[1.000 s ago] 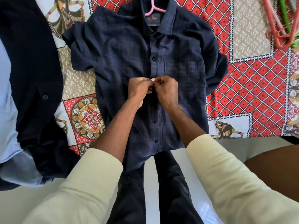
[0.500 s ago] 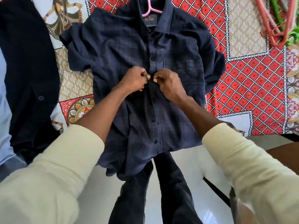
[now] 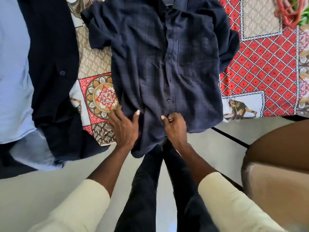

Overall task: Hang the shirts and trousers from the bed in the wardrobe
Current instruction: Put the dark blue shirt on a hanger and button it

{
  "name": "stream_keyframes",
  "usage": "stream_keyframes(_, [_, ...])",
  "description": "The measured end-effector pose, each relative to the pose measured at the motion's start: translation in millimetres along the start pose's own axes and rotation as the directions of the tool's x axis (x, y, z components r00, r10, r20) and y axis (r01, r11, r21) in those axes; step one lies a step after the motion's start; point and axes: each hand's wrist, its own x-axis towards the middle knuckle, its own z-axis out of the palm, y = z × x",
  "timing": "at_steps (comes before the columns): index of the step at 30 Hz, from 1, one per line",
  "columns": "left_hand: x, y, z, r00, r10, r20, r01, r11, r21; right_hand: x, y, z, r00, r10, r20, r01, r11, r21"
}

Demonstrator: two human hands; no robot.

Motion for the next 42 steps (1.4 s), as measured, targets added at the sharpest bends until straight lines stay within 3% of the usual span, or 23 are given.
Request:
stream_keyframes(4, [0, -29, -4, 0.991, -0.102, 0.082, 0.123, 0.939, -0.32, -20, -5, 25, 0.996, -0.09, -0.008, 0.088, 0.98, -0.176])
stream_keyframes(7, [7, -28, -21, 0.942, -0.331, 0.056, 0.316, 0.819, -0.478, -15, -3, 33, 0.97, -0.227, -0.084, 0.196, 0.94, -0.281])
stream_keyframes(11, [5, -57, -34, 0.712, -0.702, -0.011, 0.584, 0.601, -0.546, -11, 9, 33, 0.964, -0.266, 0.023, 0.254, 0.887, -0.385])
stream_keyframes(14, [1, -72, -38, 0.598, -0.802, 0.019, 0.689, 0.501, -0.523, -28, 6, 27, 0.948, -0.317, 0.043, 0.305, 0.858, -0.412])
stream_keyframes(16, [3, -73, -42, 0.571, -0.821, -0.017, 0.722, 0.511, -0.467, -38, 2, 20, 0.957, -0.277, 0.085, 0.288, 0.876, -0.388])
stream_keyframes(17, [0, -73, -44, 0.6, -0.795, -0.091, 0.711, 0.582, -0.394, -41, 3, 19, 0.967, -0.242, 0.083, 0.256, 0.901, -0.352])
stream_keyframes(18, [-4, -72, -46, 0.679, -0.707, -0.197, 0.645, 0.703, -0.298, -44, 2, 18, 0.983, -0.176, 0.047, 0.182, 0.941, -0.286])
stream_keyframes(19, [-9, -71, -45, 0.794, -0.529, -0.299, 0.49, 0.848, -0.201, -46, 0, 19, 0.997, -0.073, 0.006, 0.073, 0.978, -0.193])
stream_keyframes(20, [-17, -70, -42, 0.905, -0.248, -0.346, 0.231, 0.969, -0.09, -47, -3, 19, 0.999, 0.032, -0.006, -0.033, 0.991, -0.132])
stream_keyframes(21, [-26, -69, -38, 0.956, 0.071, -0.284, -0.066, 0.997, 0.025, -46, 0, 21, 0.996, 0.094, 0.002, -0.093, 0.99, -0.102])
stream_keyframes(22, [-35, -72, -30, 0.938, 0.321, -0.132, -0.306, 0.944, 0.123, -46, 2, 21, 0.995, 0.101, 0.026, -0.096, 0.986, -0.139])
stream_keyframes(23, [-42, -78, -22, 0.896, 0.44, 0.053, -0.442, 0.877, 0.188, -45, 7, 22, 0.996, 0.062, 0.059, -0.047, 0.975, -0.216])
stream_keyframes(24, [-49, -85, -17, 0.885, 0.42, 0.201, -0.461, 0.854, 0.243, -46, 13, 20, 0.996, 0.024, 0.091, 0.005, 0.952, -0.305])
stream_keyframes(25, [-57, -90, -14, 0.922, 0.284, 0.262, -0.358, 0.884, 0.302, -45, 18, 20, 0.995, 0.006, 0.103, 0.033, 0.927, -0.375])
stream_keyframes(27, [-70, -88, -13, 0.979, -0.047, 0.199, -0.025, 0.939, 0.343, -46, 16, 18, 0.993, 0.013, 0.114, 0.037, 0.902, -0.431])
stream_keyframes(28, [-75, -79, -15, 0.981, -0.112, 0.16, 0.048, 0.932, 0.359, -47, 10, 16, 0.994, 0.033, 0.108, 0.021, 0.888, -0.46])
stream_keyframes(29, [-78, -69, -17, 0.99, -0.081, 0.113, 0.035, 0.931, 0.363, -48, 4, 13, 0.995, 0.038, 0.089, 0.009, 0.878, -0.479])
stream_keyframes(31, [-76, -43, -21, 0.991, 0.132, 0.013, -0.131, 0.952, 0.278, -45, -8, 8, 0.999, -0.035, 0.034, 0.047, 0.884, -0.465])
stream_keyframes(34, [-55, 7, -22, 0.941, 0.338, 0.025, -0.334, 0.937, -0.101, -21, -15, -11, 0.96, -0.274, -0.057, 0.241, 0.914, -0.328])
stream_keyframes(36, [-36, 39, -19, 0.945, 0.278, 0.174, -0.228, 0.938, -0.261, -1, -9, -25, 0.95, -0.301, 0.08, 0.31, 0.887, -0.342])
stream_keyframes(38, [-21, 64, -16, 0.949, 0.088, 0.303, -0.061, 0.993, -0.096, 13, -3, -42, 0.974, -0.158, 0.161, 0.212, 0.885, -0.414])
stream_keyframes(40, [-11, 85, -18, 0.955, -0.027, 0.295, 0.02, 0.999, 0.027, 23, -1, -57, 0.993, -0.008, 0.114, 0.059, 0.889, -0.454])
stream_keyframes(42, [4, 104, -15, 0.976, 0.039, 0.215, -0.001, 0.985, -0.171, 32, -10, -62, 0.998, -0.048, 0.037, 0.059, 0.897, -0.439])
